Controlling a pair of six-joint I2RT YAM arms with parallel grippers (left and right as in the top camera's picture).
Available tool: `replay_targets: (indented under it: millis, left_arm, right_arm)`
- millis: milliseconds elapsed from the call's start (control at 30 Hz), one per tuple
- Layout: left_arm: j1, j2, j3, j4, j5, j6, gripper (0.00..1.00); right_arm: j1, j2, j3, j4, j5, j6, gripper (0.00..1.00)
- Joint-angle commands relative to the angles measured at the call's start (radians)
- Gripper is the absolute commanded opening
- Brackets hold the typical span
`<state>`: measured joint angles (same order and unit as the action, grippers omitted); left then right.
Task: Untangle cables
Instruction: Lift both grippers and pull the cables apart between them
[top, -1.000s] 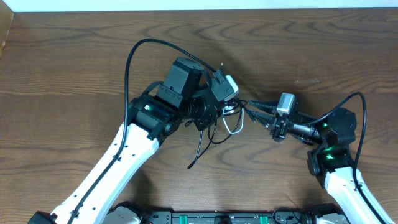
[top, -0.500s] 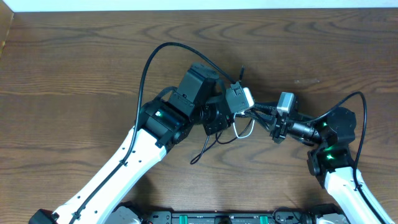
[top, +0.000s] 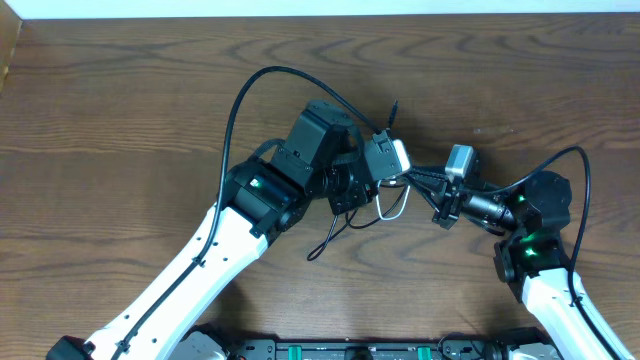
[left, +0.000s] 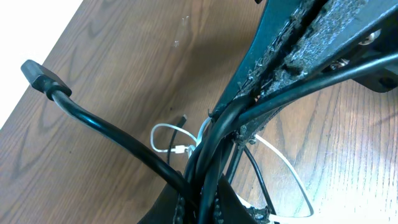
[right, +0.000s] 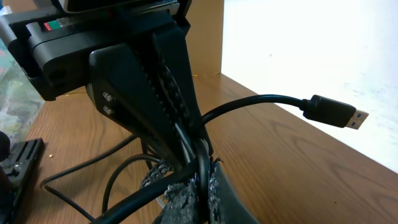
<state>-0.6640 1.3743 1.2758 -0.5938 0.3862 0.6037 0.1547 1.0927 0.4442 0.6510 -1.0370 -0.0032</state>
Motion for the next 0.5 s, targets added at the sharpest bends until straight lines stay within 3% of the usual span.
replay_targets:
  millis: [0, 33, 67, 100, 167, 467]
  left_arm:
    - [-0.007, -0.003, 0.005, 0.023, 0.013, 0.009, 0.08]
    - [-0.007, -0.003, 0.005, 0.019, 0.013, 0.009, 0.08]
    - [-0.007, -0.003, 0.005, 0.013, 0.011, 0.009, 0.29]
    - [-0.007, -0.003, 0.005, 0.010, 0.005, 0.009, 0.57]
    - [-0.007, -0.003, 0.005, -0.006, -0.034, 0.009, 0.90]
    - [-0.007, -0.003, 0.005, -0.029, -0.115, 0.009, 0.94]
  right_arm:
    - [0.009, -0.006, 0.013, -0.004, -0.009, 0.010, 0.01]
    - [0.007, -0.006, 0.013, -0.002, 0.008, 0.006, 0.01]
    - [0.003, -0.006, 0.013, 0.002, 0.016, 0.005, 0.01]
    - [-0.002, -0.006, 0.013, 0.008, 0.018, 0.005, 0.01]
    - [-0.021, -0.006, 0.013, 0.029, 0.017, 0.003, 0.01]
    - [-0.080, -0.006, 0.013, 0.064, 0.005, -0.074, 0.01]
